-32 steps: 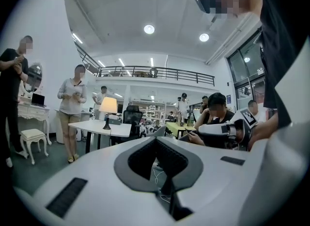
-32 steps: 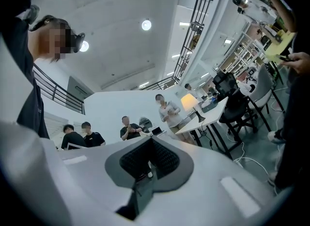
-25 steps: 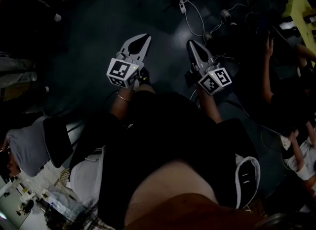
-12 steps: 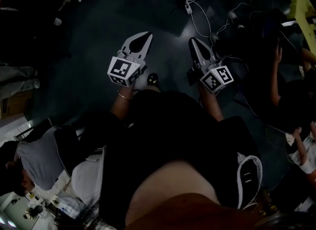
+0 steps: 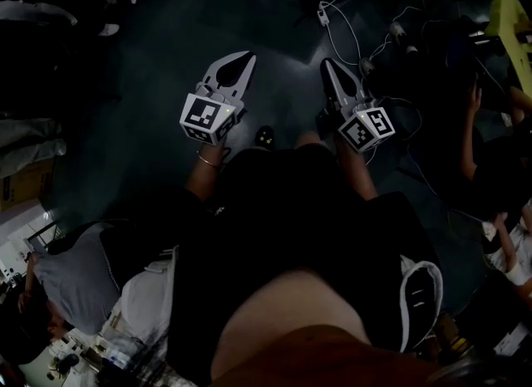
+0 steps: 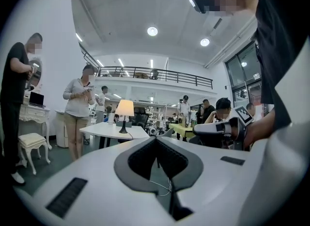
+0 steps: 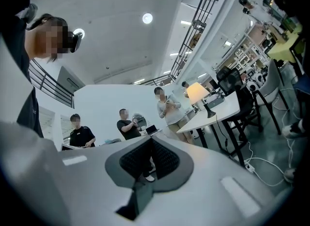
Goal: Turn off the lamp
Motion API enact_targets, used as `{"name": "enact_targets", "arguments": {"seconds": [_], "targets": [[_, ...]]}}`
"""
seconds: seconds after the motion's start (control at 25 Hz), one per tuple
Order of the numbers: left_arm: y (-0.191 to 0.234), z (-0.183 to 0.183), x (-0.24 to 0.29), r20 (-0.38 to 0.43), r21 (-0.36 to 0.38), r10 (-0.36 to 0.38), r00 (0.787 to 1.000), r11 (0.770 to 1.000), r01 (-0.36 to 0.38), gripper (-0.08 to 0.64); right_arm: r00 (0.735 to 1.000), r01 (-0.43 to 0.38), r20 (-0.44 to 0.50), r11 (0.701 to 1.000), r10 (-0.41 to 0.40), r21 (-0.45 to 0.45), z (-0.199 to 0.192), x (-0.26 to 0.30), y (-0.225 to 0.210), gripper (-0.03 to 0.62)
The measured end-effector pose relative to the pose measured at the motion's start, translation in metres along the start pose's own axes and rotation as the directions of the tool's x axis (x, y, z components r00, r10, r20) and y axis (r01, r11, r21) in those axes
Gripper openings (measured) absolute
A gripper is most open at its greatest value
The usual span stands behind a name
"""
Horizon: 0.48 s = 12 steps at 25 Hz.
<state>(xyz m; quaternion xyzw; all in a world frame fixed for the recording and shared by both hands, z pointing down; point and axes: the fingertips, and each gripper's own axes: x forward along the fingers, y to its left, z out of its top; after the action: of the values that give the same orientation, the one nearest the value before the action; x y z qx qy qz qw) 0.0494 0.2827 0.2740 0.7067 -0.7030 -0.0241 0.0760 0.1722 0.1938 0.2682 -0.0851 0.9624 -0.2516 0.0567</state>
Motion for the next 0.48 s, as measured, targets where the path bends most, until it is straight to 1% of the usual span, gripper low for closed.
{"name": "enact_targets", "arguments": {"seconds": [0.12, 0.24, 0.48], "targets": [[0.009, -0.002, -0.001, 0.003, -0.013, 0.005, 1.0, 1.0, -0.005, 0.006, 1.0, 0.01, 0.0, 1.0, -0.01, -0.004, -0.002, 0.005, 0.0, 0.002], [0.014, -0.007, 0.002, 0.005, -0.012, -0.007, 1.0, 1.0, 0.007, 0.006, 1.0, 0.015, 0.004, 1.0, -0.015, -0.003, -0.002, 0.009, -0.002, 0.002], [0.02, -0.004, 0.013, -0.005, -0.011, 0.002, 1.0, 1.0, -0.002, 0.006, 1.0, 0.023, 0.011, 1.0, -0.023, 0.008, 0.003, 0.02, -0.018, 0.002]]}}
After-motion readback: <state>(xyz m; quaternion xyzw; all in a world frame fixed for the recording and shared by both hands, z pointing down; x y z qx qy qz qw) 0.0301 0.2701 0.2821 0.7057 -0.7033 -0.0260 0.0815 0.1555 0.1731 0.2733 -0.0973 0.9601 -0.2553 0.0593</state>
